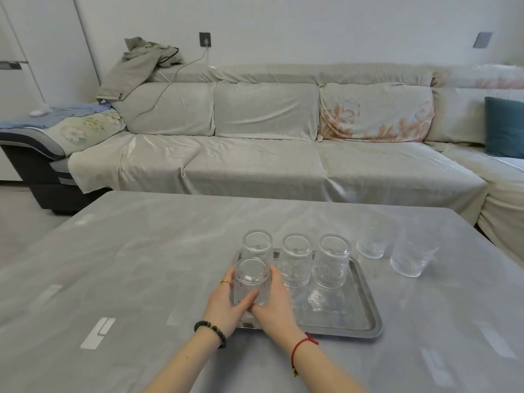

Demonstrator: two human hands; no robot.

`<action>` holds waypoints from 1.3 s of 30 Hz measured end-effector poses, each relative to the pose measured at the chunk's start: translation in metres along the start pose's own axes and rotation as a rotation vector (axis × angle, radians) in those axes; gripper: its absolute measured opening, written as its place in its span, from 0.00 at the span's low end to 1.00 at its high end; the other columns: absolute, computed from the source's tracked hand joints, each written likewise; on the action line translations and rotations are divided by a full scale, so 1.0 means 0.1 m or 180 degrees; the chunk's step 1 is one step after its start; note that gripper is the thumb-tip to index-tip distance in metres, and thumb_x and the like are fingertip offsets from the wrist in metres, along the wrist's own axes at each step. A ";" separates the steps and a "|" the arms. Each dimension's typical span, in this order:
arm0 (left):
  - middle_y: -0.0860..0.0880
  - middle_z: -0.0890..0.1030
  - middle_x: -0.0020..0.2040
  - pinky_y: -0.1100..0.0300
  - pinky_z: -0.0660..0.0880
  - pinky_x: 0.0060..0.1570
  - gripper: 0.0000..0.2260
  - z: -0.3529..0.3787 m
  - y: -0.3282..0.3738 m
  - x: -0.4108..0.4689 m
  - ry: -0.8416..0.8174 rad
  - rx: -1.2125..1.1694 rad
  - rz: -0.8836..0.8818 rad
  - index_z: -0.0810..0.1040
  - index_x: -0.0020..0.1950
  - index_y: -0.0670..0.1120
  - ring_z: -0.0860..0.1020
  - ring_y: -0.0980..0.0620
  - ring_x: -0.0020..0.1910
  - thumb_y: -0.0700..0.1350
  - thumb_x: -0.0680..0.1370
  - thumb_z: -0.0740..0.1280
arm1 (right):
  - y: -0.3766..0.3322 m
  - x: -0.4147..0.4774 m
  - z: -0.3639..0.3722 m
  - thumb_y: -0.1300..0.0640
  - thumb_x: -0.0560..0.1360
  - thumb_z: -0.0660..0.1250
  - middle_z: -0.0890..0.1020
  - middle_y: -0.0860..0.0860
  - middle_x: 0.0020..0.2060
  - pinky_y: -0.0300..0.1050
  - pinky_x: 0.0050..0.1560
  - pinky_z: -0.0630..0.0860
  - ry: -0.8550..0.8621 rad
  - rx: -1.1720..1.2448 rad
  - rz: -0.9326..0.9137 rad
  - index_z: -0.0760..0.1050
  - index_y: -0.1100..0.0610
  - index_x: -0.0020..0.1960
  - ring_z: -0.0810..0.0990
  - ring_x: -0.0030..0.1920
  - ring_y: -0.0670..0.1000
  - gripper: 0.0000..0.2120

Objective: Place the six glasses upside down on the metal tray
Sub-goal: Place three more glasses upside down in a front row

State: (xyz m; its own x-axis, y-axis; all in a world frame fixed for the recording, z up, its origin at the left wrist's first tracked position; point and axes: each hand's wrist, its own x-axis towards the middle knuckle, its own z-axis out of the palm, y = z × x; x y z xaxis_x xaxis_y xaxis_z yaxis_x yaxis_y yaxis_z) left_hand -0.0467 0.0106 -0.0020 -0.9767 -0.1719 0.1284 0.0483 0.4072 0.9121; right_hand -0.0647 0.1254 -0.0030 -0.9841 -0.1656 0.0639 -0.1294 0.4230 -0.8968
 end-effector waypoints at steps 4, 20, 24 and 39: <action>0.68 0.68 0.58 0.82 0.63 0.50 0.26 -0.08 -0.07 -0.04 -0.0156 0.0130 -0.0063 0.63 0.64 0.58 0.68 0.78 0.52 0.48 0.71 0.71 | 0.01 -0.05 -0.28 0.54 0.66 0.72 0.63 0.49 0.71 0.37 0.69 0.57 -0.0208 -0.0137 -0.0258 0.53 0.55 0.72 0.61 0.71 0.48 0.41; 0.51 0.55 0.75 0.56 0.47 0.74 0.50 -0.11 -0.53 -0.25 -0.0369 0.2304 -0.0117 0.45 0.73 0.50 0.54 0.54 0.74 0.75 0.62 0.58 | 0.85 0.29 -2.24 0.59 0.68 0.73 0.72 0.56 0.63 0.54 0.65 0.68 0.1082 -0.0468 0.0191 0.64 0.57 0.66 0.70 0.62 0.57 0.30; 0.53 0.54 0.76 0.59 0.44 0.73 0.46 -0.09 -0.54 -0.25 -0.0306 0.2444 -0.0129 0.44 0.73 0.50 0.51 0.57 0.74 0.72 0.65 0.59 | 0.84 0.61 -2.30 0.55 0.68 0.72 0.69 0.57 0.67 0.56 0.66 0.67 0.0981 -0.0685 0.0334 0.59 0.55 0.69 0.69 0.65 0.59 0.34; 0.55 0.52 0.76 0.61 0.40 0.72 0.46 -0.09 -0.54 -0.27 -0.0303 0.2346 -0.0077 0.42 0.73 0.51 0.48 0.59 0.74 0.72 0.66 0.58 | 0.78 1.18 -2.09 0.63 0.75 0.63 0.74 0.62 0.43 0.52 0.46 0.67 0.1486 -0.0730 0.0501 0.69 0.65 0.45 0.74 0.48 0.64 0.05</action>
State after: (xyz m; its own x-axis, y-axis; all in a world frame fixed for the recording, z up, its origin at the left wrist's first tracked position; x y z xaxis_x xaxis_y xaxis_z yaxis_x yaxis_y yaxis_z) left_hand -0.0212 -0.0147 -0.0515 -0.9912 -0.1235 0.0467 -0.0936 0.9063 0.4121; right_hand -0.2161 0.3246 0.0261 -0.9363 0.3067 0.1712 0.0520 0.6031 -0.7960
